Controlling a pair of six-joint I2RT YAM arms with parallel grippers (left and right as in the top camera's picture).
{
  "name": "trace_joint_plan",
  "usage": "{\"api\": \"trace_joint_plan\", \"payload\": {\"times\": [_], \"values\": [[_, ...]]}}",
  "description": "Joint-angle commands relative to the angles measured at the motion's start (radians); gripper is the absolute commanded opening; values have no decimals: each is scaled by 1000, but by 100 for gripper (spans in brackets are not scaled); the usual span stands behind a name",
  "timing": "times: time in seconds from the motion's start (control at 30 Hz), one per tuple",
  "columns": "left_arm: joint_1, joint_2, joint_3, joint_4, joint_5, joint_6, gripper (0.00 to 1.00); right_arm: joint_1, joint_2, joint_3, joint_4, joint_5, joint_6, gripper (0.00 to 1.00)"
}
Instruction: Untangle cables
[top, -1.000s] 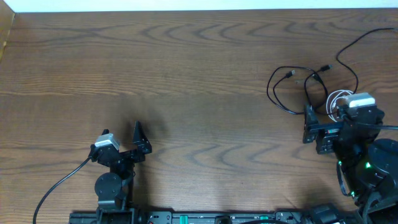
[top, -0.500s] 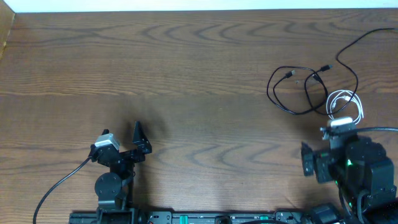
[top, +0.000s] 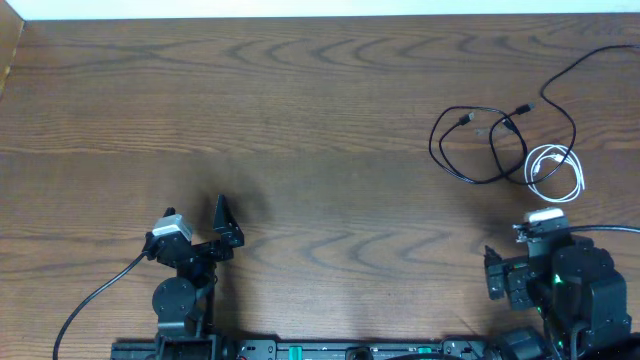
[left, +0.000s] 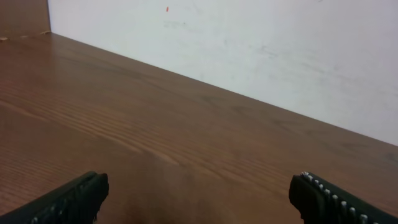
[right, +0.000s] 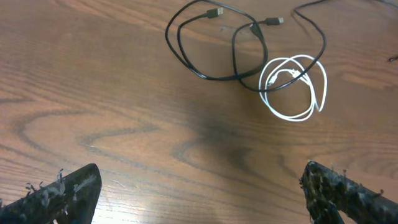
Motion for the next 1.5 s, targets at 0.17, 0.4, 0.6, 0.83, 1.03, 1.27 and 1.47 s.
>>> {"api": "trace_joint_plan", "payload": {"times": [0.17, 0.4, 0.6, 0.83, 1.03, 1.27, 1.47], "values": [[-5, 0, -17, -40, -35, 17, 99, -3, -124, -148, 58, 1, 6, 99], [-5, 0, -17, -40, -35, 17, 99, -40, -300, -292, 111, 1, 6, 99], [-5, 0, -17, -40, -35, 17, 98, -117, -432, -358, 127, 1, 6, 99], [-5, 0, -17, -40, -35, 17, 99, -146, -481, -370, 132, 1, 6, 99], [-5, 0, -17, -40, -35, 17, 98, -146, -481, -387, 244, 1, 6, 99], [-5, 0, -17, -40, -35, 17, 98, -168, -481, -533, 995, 1, 6, 99], [-5, 0, -17, -40, -35, 17, 98, -238, -481, -588, 1273, 1, 6, 99]]}}
